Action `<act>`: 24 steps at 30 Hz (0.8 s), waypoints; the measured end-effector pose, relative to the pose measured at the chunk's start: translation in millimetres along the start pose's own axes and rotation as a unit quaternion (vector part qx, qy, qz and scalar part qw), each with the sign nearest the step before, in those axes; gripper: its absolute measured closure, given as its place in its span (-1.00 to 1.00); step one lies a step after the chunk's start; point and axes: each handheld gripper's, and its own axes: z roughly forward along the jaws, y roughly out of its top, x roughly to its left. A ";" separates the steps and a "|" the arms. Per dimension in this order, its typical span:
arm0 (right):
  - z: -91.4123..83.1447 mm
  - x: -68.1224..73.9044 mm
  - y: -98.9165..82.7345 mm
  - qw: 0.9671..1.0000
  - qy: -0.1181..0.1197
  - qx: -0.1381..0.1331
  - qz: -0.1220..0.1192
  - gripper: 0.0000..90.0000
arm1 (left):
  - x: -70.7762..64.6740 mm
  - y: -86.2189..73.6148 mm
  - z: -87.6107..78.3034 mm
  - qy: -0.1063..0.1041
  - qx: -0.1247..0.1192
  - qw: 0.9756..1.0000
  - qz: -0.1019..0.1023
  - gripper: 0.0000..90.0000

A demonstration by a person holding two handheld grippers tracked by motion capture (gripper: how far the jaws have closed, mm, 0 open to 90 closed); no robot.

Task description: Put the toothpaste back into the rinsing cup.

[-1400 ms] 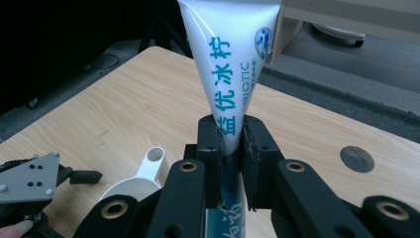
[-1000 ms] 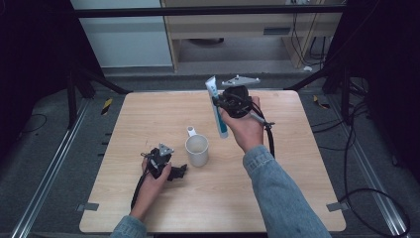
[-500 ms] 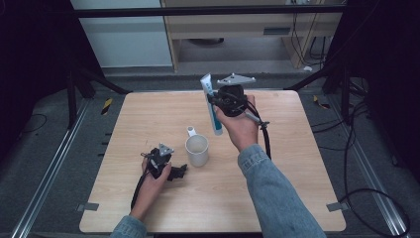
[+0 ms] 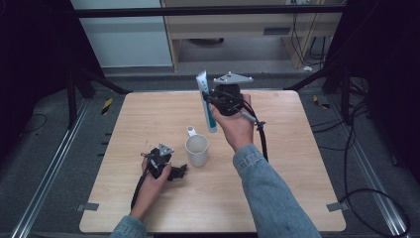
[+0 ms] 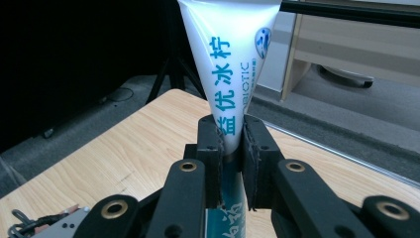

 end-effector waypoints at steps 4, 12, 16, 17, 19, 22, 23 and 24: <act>0.7 3.4 -0.6 1.000 0.000 -0.002 -0.005 0.77 | 0.0 0.0 0.0 0.000 0.000 1.000 0.000 -1.00; 4.7 10.6 -3.0 1.000 0.009 -0.004 -0.006 0.77 | 0.0 0.0 0.1 0.000 0.000 1.000 0.000 -1.00; 5.5 16.1 -5.5 1.000 0.013 -0.010 -0.007 0.77 | 0.0 0.1 -0.1 0.000 0.000 1.000 0.000 -1.00; 5.7 18.1 -6.5 1.000 0.014 -0.011 -0.007 0.77 | 0.0 0.1 -0.1 0.000 0.001 1.000 0.000 -1.00; 6.1 21.6 -8.4 1.000 0.017 -0.016 -0.007 0.77 | 0.1 0.1 -0.2 0.000 0.001 1.000 0.001 -1.00; 7.8 25.9 -10.7 1.000 0.023 -0.018 -0.005 0.77 | 0.1 0.1 -0.2 0.000 0.001 1.000 0.001 -1.00; 8.6 26.8 -11.6 0.999 0.024 -0.020 -0.007 0.77 | 0.1 0.1 -0.2 0.000 0.001 1.000 0.000 -1.00; 9.1 28.1 -12.3 0.999 0.025 -0.019 -0.007 0.77 | 0.1 0.1 -0.2 0.000 0.001 1.000 0.000 -1.00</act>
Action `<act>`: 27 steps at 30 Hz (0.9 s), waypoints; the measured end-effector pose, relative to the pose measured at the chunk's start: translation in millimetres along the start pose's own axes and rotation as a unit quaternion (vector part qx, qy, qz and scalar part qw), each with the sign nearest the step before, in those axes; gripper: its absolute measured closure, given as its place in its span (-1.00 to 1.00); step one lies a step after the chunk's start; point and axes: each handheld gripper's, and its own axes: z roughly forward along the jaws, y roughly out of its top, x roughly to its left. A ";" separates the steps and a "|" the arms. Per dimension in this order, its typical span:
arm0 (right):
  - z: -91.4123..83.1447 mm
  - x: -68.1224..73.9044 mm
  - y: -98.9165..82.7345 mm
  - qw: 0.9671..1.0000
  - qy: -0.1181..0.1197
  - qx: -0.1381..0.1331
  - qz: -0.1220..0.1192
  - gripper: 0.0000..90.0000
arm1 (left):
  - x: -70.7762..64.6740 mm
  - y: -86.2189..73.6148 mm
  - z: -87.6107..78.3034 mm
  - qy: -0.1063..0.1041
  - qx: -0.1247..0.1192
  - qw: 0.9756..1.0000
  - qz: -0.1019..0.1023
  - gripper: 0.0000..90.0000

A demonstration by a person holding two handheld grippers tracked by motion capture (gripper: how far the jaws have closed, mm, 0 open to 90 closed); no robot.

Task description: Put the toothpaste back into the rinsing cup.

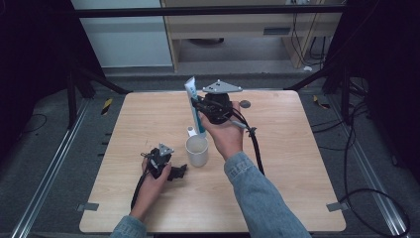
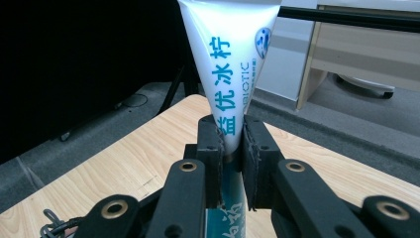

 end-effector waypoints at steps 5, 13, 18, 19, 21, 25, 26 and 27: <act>0.8 3.3 -9.0 1.000 0.004 -0.005 0.003 0.77 | 0.0 0.0 0.0 0.000 0.000 1.000 0.000 -1.00; 2.5 6.5 -23.1 1.000 0.007 -0.006 0.012 0.77 | 0.0 -0.1 0.1 0.000 0.000 1.000 0.000 -1.00; 2.5 7.5 -25.8 1.000 0.010 -0.012 0.012 0.77 | 0.0 -0.1 0.1 0.000 0.000 1.000 0.000 -1.00; 2.4 7.9 -26.3 1.000 0.010 -0.014 0.013 0.77 | 0.0 -0.1 0.0 0.000 0.000 1.000 0.001 -1.00; 2.8 8.6 -27.5 1.000 0.013 -0.014 0.014 0.77 | 0.0 -0.1 0.1 0.000 -0.001 1.000 0.000 -1.00; 4.0 11.4 -30.9 1.000 0.014 -0.015 0.013 0.77 | 0.0 -0.1 0.1 0.000 -0.001 1.000 0.000 -1.00; 4.4 11.6 -32.1 1.000 0.014 -0.015 0.013 0.77 | 0.0 -0.1 0.1 0.000 -0.001 1.000 0.000 -1.00; 4.5 11.6 -33.6 1.000 0.014 -0.014 0.014 0.77 | 0.0 0.0 0.1 0.000 -0.001 1.000 0.000 -1.00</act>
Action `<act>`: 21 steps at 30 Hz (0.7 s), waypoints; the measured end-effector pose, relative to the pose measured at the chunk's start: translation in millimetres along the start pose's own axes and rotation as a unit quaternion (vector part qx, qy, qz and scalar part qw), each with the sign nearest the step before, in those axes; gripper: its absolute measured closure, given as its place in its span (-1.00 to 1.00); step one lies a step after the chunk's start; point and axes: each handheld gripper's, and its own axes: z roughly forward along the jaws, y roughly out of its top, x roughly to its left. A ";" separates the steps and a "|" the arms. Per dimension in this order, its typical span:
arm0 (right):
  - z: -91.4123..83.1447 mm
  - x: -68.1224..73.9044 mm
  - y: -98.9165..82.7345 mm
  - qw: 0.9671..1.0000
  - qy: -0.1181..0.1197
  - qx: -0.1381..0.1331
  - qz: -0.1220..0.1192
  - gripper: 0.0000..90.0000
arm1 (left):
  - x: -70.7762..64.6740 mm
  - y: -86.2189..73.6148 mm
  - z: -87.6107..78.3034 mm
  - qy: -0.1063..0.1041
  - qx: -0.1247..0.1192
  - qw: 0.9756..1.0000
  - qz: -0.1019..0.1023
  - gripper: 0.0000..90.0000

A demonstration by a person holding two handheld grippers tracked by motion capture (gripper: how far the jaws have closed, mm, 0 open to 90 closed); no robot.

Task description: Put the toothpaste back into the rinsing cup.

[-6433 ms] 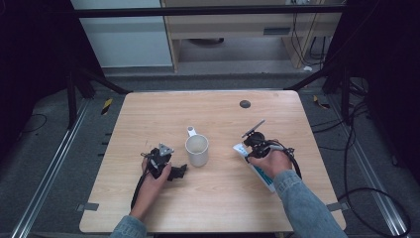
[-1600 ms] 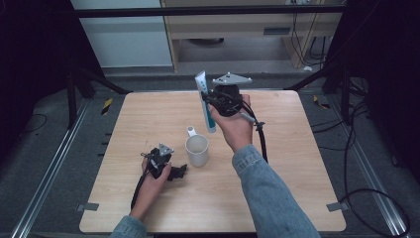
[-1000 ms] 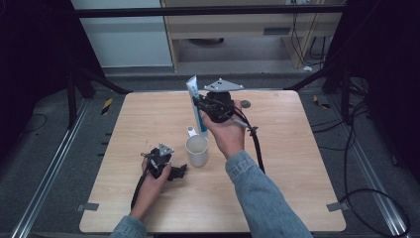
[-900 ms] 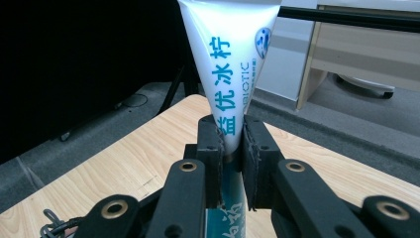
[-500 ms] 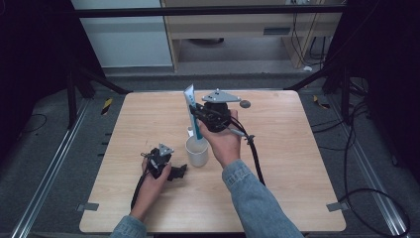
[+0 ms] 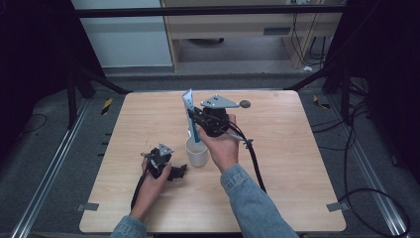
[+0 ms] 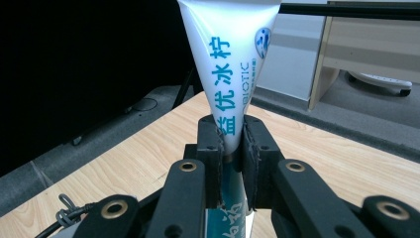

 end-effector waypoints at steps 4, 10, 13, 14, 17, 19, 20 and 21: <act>2.2 0.1 -5.9 1.000 -0.001 0.002 -0.001 0.77 | 0.0 0.0 0.0 0.000 0.000 1.000 0.000 -1.00; 4.2 2.4 -9.9 1.000 -0.001 0.007 -0.007 0.77 | -0.2 0.0 0.0 0.000 0.000 1.000 -0.001 -1.00; 4.8 2.5 -11.9 1.000 -0.003 0.007 -0.009 0.77 | -0.2 0.0 0.0 0.000 0.000 1.000 -0.001 -1.00; 5.0 2.2 -12.5 1.000 -0.002 0.008 -0.009 0.77 | -0.2 0.0 0.0 0.000 0.000 1.000 -0.001 -1.00; 5.7 1.4 -14.6 1.000 -0.002 0.009 -0.009 0.77 | -0.2 0.0 0.0 0.000 0.000 1.000 -0.001 -1.00; 5.8 0.6 -15.9 1.000 -0.002 0.009 -0.007 0.77 | -0.2 0.0 0.1 -0.001 0.000 1.000 -0.001 -1.00; 6.0 0.5 -16.5 1.000 -0.002 0.008 -0.007 0.77 | -0.2 0.0 0.1 -0.001 0.000 1.000 -0.001 -1.00; 6.1 0.3 -17.2 1.000 -0.001 0.008 -0.007 0.77 | -0.2 0.0 0.1 -0.001 0.000 1.000 -0.001 -1.00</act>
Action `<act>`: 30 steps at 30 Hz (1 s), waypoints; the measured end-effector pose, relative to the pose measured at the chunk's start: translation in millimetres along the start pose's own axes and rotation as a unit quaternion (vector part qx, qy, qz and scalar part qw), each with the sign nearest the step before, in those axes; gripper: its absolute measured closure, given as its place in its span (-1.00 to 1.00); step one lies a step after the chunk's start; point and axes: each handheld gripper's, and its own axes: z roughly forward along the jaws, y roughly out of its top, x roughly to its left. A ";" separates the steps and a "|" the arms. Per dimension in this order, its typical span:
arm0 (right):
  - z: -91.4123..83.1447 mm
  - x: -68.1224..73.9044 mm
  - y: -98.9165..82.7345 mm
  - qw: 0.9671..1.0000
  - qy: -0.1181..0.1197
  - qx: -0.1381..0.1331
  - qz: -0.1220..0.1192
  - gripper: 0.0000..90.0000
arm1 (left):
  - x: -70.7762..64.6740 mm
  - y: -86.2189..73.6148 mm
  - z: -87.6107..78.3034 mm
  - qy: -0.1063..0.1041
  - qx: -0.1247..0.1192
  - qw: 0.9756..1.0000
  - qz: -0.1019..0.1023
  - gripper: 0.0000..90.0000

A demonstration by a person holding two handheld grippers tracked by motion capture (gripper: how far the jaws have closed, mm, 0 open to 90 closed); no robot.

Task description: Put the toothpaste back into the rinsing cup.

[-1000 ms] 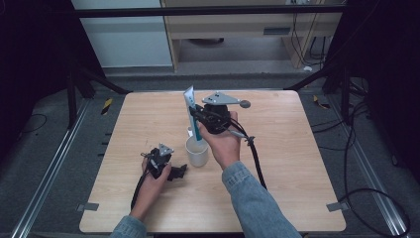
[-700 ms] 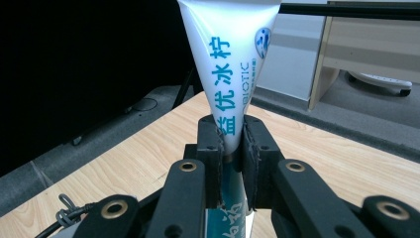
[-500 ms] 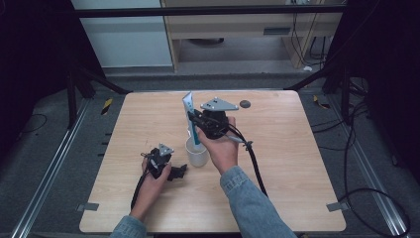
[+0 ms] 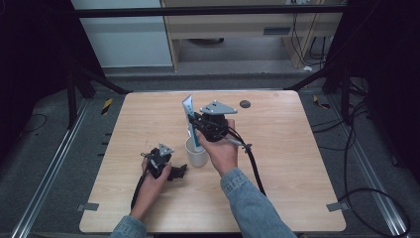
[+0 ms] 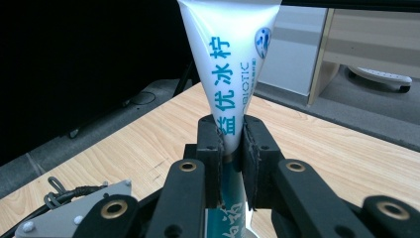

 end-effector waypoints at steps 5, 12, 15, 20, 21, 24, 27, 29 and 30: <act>1.2 -0.3 -4.2 1.000 -0.003 -0.001 0.005 0.77 | 0.0 0.0 0.0 0.000 0.000 1.000 0.000 -1.00; 1.9 1.9 -8.6 1.000 -0.013 -0.012 0.012 0.77 | 0.0 0.0 0.0 0.000 0.000 1.000 0.000 -1.00; 2.3 2.9 -11.0 1.000 -0.016 -0.011 0.012 0.77 | 0.0 0.0 0.0 0.000 0.000 1.000 0.000 -1.00; 1.7 4.9 -13.6 0.999 -0.025 -0.016 0.015 0.77 | 0.0 0.0 0.0 0.000 0.000 1.000 0.000 -1.00; 1.7 5.7 -13.8 0.999 -0.026 -0.016 0.016 0.77 | 0.0 0.0 0.0 0.000 0.000 1.000 0.000 -1.00; 1.8 8.0 -14.8 0.999 -0.029 -0.018 0.014 0.77 | 0.0 0.0 0.0 0.000 0.000 1.000 0.000 -1.00; 3.2 9.7 -16.5 0.999 -0.029 -0.019 0.010 0.77 | 0.0 0.0 0.0 0.000 0.000 1.000 0.000 -1.00; 4.0 10.5 -19.0 0.999 -0.031 -0.018 0.007 0.77 | 0.0 0.0 0.0 0.000 0.000 1.000 0.000 -1.00; 4.7 10.4 -20.8 0.999 -0.031 -0.018 0.006 0.77 | 0.0 0.0 0.0 0.000 0.000 1.000 0.000 -1.00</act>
